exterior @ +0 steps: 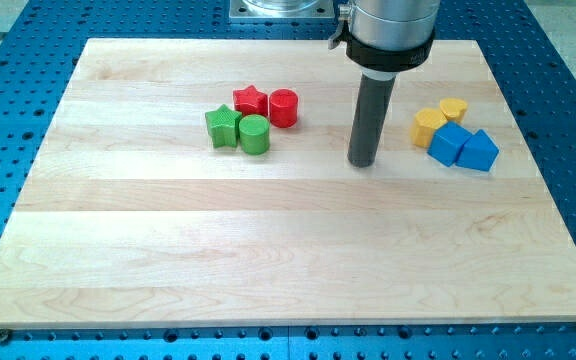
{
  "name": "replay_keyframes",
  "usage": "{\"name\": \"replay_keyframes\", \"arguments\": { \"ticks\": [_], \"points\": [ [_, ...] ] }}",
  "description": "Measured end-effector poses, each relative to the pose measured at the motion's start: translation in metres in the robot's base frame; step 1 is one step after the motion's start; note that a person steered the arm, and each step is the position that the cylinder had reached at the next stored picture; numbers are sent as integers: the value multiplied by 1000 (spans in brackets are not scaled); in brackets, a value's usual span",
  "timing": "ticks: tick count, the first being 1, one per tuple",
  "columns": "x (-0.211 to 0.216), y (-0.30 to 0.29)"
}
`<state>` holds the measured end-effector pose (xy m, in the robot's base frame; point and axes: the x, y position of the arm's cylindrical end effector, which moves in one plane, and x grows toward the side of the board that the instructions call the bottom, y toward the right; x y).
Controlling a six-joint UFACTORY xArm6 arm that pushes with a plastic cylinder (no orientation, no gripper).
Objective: Move the heart to the top center of the board
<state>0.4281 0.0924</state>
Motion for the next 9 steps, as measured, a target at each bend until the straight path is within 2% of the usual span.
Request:
{"name": "replay_keyframes", "arguments": {
  "ticks": [4,5,6,8,9],
  "points": [
    [2,2],
    [19,1],
    [60,36],
    [40,143],
    [35,160]
  ]
}}
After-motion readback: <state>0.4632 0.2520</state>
